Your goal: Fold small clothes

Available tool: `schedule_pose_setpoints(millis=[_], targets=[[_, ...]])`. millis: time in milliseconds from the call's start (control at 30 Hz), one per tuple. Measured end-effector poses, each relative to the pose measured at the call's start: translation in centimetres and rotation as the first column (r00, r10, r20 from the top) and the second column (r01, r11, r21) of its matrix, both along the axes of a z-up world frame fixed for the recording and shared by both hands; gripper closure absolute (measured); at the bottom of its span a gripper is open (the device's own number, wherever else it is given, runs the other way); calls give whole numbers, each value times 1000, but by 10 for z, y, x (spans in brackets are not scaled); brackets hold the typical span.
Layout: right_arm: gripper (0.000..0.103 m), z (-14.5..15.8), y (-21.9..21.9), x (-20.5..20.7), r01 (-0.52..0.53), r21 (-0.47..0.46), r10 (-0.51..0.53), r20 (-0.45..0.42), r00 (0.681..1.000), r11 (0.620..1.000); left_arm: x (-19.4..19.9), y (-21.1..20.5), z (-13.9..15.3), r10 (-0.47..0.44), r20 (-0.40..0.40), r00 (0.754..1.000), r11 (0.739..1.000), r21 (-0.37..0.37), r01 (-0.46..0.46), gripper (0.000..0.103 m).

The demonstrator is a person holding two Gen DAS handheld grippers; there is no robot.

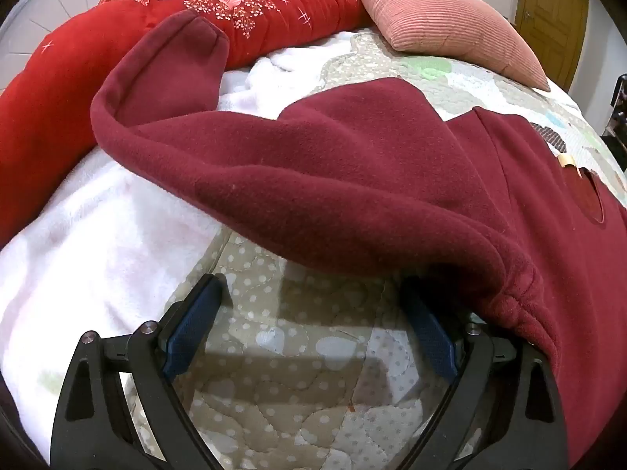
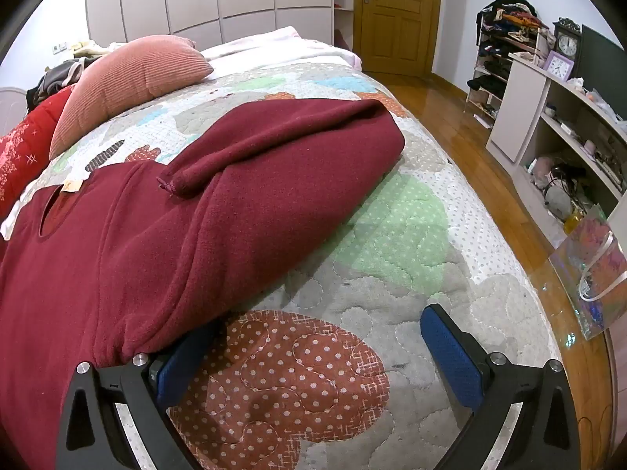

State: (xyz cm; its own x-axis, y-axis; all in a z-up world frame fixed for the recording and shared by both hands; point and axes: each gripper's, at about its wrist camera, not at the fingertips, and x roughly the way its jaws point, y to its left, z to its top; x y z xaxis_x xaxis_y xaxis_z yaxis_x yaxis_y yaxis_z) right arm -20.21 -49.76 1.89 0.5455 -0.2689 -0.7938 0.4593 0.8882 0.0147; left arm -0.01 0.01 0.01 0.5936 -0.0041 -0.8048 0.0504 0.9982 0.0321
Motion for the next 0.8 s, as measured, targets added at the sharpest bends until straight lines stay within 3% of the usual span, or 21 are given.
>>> schedule_pose_setpoints(millis=[233,333,500,700,800], targets=[[0,8,1,-8,-22,37,23,-12,1000,999,-8,8,11,2,-31,1000,1000,-6,-2,10],[0,26,14,-26,-59,35,59,-18,998,998,-25,14,33,18,1,1000,999,-50,-18,10],[0,72,58,-74,-96,2,95,48,994,995,-49,-1,67,-25,65,998,996,-88,31,10],[0,116,109,-64,-216,32,210,132,969,976,-64,-43,87,-102,100,990,990,-86,111,10],[0,118,137,-46,-251,9,248,120,961,968,-65,-55,89,-125,105,987,987,-85,134,10]])
